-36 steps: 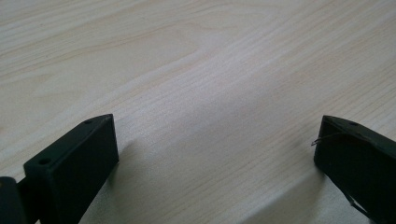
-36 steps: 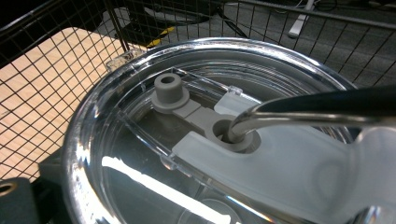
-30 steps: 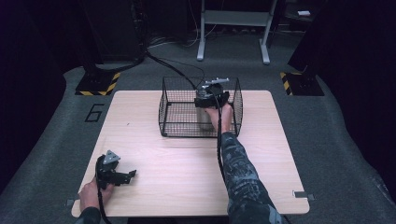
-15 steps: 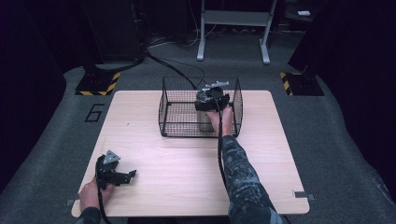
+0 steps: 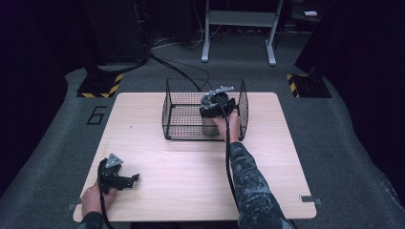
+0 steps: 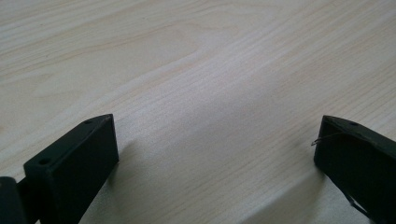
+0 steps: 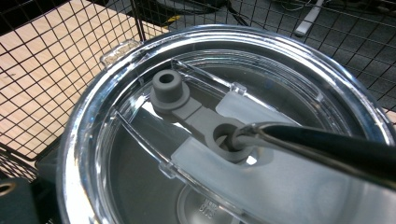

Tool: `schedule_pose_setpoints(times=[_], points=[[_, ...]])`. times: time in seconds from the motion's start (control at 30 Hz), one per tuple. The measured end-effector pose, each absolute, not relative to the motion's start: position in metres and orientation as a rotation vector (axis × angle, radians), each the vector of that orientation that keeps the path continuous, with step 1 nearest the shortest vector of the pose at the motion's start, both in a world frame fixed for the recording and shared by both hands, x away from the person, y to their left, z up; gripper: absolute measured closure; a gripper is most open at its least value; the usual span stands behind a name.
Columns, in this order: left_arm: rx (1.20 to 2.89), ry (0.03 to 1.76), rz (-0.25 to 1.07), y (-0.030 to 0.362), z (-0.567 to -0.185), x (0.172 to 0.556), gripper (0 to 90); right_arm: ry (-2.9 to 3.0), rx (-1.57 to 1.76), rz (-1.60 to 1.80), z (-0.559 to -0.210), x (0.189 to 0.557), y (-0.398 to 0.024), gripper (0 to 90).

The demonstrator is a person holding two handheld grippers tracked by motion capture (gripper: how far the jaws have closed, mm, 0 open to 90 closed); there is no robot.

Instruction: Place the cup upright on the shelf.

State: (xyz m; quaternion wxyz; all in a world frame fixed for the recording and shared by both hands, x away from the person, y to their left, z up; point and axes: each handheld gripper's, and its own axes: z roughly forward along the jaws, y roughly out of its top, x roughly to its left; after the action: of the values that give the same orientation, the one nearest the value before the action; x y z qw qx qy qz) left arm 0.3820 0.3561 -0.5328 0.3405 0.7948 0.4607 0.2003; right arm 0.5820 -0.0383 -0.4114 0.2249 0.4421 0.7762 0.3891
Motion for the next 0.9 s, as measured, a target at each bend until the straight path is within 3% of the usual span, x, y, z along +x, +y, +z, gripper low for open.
schedule_pose_setpoints(times=[0.9], points=[[2.070,1.197,0.522,0.356,-0.533,0.382,0.0,2.192,1.348,1.045,-0.394,0.573,-0.043,0.0]])
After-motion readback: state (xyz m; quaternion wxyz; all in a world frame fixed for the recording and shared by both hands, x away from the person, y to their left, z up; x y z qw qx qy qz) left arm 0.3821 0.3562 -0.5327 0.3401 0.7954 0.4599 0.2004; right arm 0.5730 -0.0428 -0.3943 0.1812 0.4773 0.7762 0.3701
